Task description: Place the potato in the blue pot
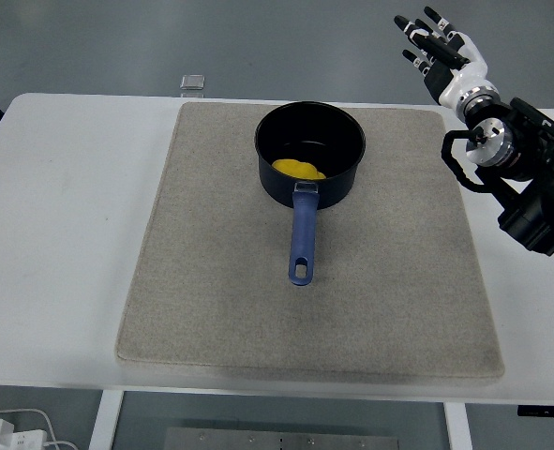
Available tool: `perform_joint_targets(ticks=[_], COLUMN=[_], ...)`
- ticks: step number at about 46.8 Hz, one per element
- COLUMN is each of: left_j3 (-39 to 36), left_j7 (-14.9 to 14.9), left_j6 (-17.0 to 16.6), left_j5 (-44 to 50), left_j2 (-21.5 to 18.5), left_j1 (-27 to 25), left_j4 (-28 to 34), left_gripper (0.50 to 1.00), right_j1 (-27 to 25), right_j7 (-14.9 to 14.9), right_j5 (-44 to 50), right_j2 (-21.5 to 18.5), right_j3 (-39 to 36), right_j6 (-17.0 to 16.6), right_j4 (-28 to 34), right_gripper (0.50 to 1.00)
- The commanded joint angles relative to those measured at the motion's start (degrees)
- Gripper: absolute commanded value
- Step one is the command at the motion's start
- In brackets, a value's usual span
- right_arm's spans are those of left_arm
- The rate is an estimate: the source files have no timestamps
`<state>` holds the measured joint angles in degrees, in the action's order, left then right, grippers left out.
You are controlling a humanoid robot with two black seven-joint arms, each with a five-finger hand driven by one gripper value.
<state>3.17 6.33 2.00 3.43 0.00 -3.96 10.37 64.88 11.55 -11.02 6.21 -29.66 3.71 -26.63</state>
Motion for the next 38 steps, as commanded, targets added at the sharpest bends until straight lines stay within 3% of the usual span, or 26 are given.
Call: perform_joint_targets(ticks=[1,16,38], left_j3=[0.00,0.00,0.00], left_j7=[0.00,0.00,0.00], left_j6=[0.02,0.02,0.02], left_j5=[0.00,0.00,0.00], left_j2=[0.00,0.00,0.00], left_j1=[0.00,0.09,0.18], left_j4=[0.00,0.00,0.00], left_gripper=[0.999,0.999,0.999], right_j1=[-0.20,-3.09,-4.59], right_j7=[0.05,0.84,0.93], right_j5=[-3.30,-4.36,-4.36], right_j2=[0.82,1.43,2.31], right_j3=[-0.05,-0.14,-2.51], right_j6=[-0.11,-5.91,-6.61], right_j4=[0.00,0.26,2.72], right_gripper=[0.917,0.917,0.917])
